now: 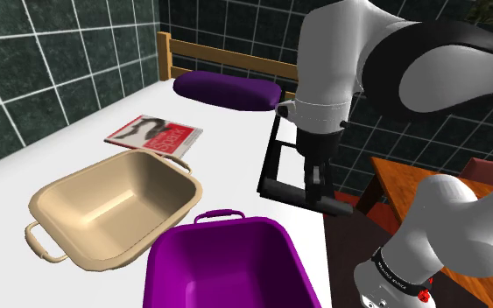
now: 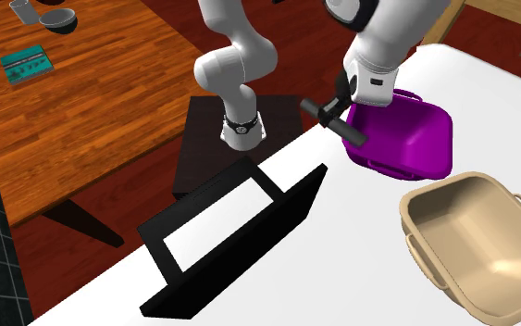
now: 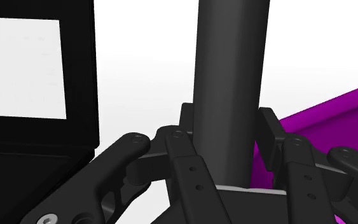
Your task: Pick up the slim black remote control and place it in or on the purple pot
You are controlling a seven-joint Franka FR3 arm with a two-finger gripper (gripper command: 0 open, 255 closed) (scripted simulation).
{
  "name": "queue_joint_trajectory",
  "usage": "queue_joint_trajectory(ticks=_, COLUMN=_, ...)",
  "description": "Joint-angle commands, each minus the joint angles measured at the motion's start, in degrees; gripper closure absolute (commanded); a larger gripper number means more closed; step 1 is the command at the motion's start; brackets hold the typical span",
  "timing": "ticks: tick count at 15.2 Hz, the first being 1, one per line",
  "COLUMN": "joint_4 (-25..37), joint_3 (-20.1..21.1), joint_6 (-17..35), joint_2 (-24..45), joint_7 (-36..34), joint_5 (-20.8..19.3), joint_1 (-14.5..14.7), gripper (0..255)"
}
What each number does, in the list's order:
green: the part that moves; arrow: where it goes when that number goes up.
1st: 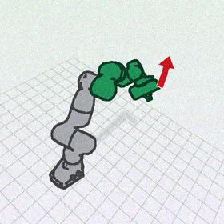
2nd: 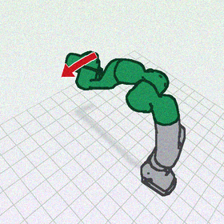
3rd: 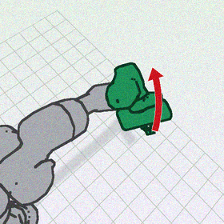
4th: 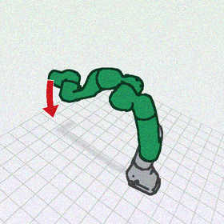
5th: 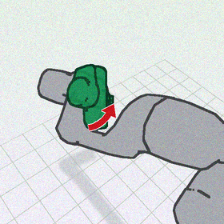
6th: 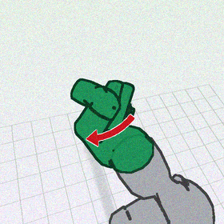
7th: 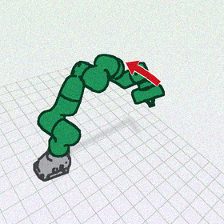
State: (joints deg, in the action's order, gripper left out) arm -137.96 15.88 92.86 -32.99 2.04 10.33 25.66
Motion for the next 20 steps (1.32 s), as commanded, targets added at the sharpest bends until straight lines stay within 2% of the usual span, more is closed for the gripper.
queue_joint_trajectory(ticks=1, joint_4=2.1, joint_3=2.4, joint_6=0.2, joint_2=2.0, joint_7=-3.0, joint_5=1.5, joint_1=0.9, gripper=255)
queue_joint_trajectory(ticks=8, joint_4=11.4, joint_3=10.2, joint_6=3.1, joint_2=13.0, joint_7=-12.8, joint_5=3.2, joint_1=2.6, gripper=255)
queue_joint_trajectory(ticks=15, joint_4=23.6, joint_3=17.4, joint_6=5.1, joint_2=26.8, joint_7=-23.9, joint_5=0.1, joint_1=4.2, gripper=255)
queue_joint_trajectory(ticks=20, joint_4=21.3, joint_3=17.7, joint_6=8.2, joint_2=27.7, joint_7=-23.9, joint_5=-0.1, joint_1=4.4, gripper=255)
